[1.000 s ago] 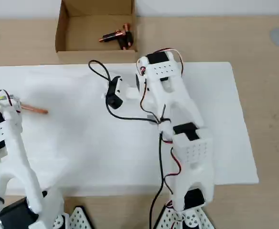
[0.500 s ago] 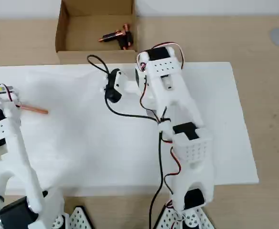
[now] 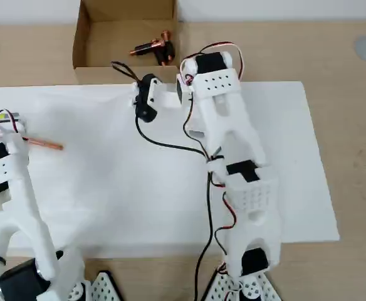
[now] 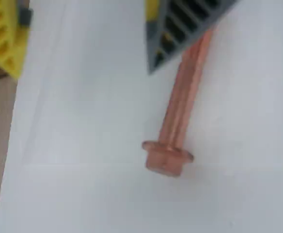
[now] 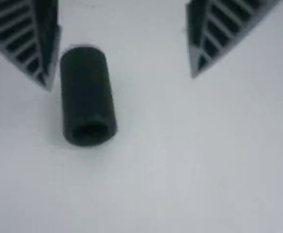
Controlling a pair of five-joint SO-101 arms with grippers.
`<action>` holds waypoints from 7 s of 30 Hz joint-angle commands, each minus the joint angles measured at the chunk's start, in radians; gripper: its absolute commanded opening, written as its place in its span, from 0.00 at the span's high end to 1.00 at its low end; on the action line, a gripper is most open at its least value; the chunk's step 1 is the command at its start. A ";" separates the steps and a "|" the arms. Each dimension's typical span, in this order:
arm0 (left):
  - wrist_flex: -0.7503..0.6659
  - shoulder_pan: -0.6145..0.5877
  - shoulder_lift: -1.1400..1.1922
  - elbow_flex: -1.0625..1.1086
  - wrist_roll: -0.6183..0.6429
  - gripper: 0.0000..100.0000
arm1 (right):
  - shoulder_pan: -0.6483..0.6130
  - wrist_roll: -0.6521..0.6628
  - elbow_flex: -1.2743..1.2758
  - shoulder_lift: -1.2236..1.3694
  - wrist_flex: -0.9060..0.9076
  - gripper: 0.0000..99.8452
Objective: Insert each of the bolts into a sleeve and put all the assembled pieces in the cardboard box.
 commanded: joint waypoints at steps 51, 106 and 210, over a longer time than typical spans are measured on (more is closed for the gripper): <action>-0.009 0.011 -0.013 -0.072 -0.011 0.81 | 0.131 -0.051 -0.346 0.232 0.003 0.88; -0.009 0.008 -0.013 -0.074 -0.031 0.81 | 0.122 -0.057 -0.259 0.236 0.009 0.88; 0.947 0.006 0.915 -1.244 -0.347 0.81 | 0.084 -0.206 -0.463 0.240 0.017 0.99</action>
